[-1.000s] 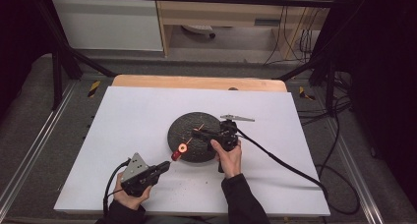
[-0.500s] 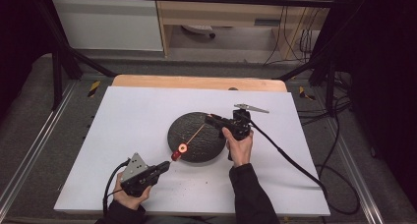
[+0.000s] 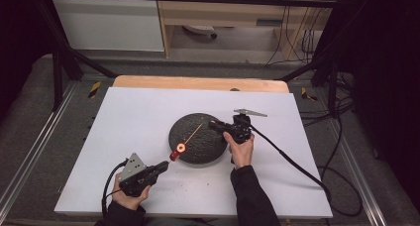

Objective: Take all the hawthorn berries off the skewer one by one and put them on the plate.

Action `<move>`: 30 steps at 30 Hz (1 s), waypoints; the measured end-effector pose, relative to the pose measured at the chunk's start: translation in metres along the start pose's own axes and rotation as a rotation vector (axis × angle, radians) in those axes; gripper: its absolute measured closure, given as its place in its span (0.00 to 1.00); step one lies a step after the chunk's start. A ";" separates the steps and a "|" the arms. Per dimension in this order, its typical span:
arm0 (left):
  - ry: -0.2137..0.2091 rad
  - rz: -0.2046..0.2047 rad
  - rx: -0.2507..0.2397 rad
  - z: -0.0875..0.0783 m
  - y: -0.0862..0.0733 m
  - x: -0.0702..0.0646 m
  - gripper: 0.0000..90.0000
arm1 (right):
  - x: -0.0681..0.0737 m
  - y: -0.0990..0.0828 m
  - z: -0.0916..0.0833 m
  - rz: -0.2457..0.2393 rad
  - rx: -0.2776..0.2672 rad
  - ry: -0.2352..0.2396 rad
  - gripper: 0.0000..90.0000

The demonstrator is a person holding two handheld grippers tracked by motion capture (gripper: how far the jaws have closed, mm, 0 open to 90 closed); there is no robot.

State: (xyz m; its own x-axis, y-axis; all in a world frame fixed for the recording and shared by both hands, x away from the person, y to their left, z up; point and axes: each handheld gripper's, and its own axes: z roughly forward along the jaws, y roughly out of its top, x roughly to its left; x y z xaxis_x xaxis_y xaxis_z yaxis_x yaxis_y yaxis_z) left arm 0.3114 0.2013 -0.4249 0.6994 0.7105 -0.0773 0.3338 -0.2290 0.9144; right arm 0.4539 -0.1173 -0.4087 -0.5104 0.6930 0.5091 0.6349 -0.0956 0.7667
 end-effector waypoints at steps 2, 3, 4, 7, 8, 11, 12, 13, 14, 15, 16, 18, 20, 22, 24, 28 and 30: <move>0.001 -0.003 0.003 0.000 0.000 0.000 0.98 | 0.000 -0.007 0.006 0.000 0.024 -0.001 0.72; 0.001 -0.004 0.005 0.001 -0.001 0.001 0.98 | -0.001 -0.010 0.009 -0.001 0.037 -0.003 0.72; 0.000 -0.004 0.006 0.001 -0.001 0.001 0.98 | -0.001 -0.013 0.012 -0.004 0.048 -0.008 0.72; 0.001 -0.007 0.008 0.002 -0.001 0.001 0.98 | -0.003 -0.023 0.019 -0.009 0.087 -0.021 0.72; 0.002 -0.007 0.008 0.002 -0.001 0.001 0.98 | -0.003 -0.025 0.021 -0.011 0.098 -0.024 0.72; 0.003 -0.009 0.012 0.002 -0.002 0.002 0.98 | -0.005 -0.031 0.026 -0.015 0.125 -0.032 0.72; 0.002 -0.011 0.013 0.002 -0.002 0.002 0.98 | -0.005 -0.032 0.027 -0.018 0.130 -0.036 0.71; 0.003 -0.011 0.013 0.002 -0.002 0.002 0.98 | -0.006 -0.034 0.028 -0.022 0.139 -0.041 0.71; 0.004 -0.012 0.013 0.002 -0.002 0.002 0.98 | -0.006 -0.036 0.029 -0.025 0.146 -0.048 0.71; 0.003 -0.013 0.015 0.002 -0.002 0.002 0.98 | -0.006 -0.037 0.030 -0.031 0.151 -0.051 0.71; 0.004 -0.013 0.015 0.002 -0.002 0.002 0.98 | -0.007 -0.038 0.030 -0.036 0.156 -0.056 0.71; 0.004 -0.013 0.016 0.003 -0.002 0.002 0.98 | -0.007 -0.040 0.031 -0.043 0.167 -0.064 0.71; 0.003 -0.014 0.019 0.003 -0.002 0.002 0.98 | -0.007 -0.041 0.031 -0.048 0.174 -0.066 0.71; 0.002 -0.014 0.020 0.003 -0.002 0.002 0.98 | -0.007 -0.041 0.031 -0.054 0.175 -0.070 0.68; 0.000 -0.014 0.021 0.003 -0.002 0.002 0.98 | -0.006 -0.040 0.029 -0.066 0.161 -0.082 0.62; 0.000 -0.015 0.020 0.003 -0.002 0.002 0.98 | 0.001 -0.034 0.019 -0.103 0.129 -0.071 0.49; -0.001 -0.015 0.020 0.003 -0.002 0.002 0.98 | 0.004 -0.031 0.013 -0.121 0.109 -0.062 0.40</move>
State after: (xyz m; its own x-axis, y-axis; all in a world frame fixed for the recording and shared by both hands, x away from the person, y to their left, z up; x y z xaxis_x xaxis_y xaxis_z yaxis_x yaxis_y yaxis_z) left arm 0.3140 0.2007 -0.4284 0.6947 0.7134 -0.0917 0.3571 -0.2314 0.9050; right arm 0.4396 -0.1019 -0.4353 -0.5525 0.7377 0.3879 0.6317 0.0670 0.7724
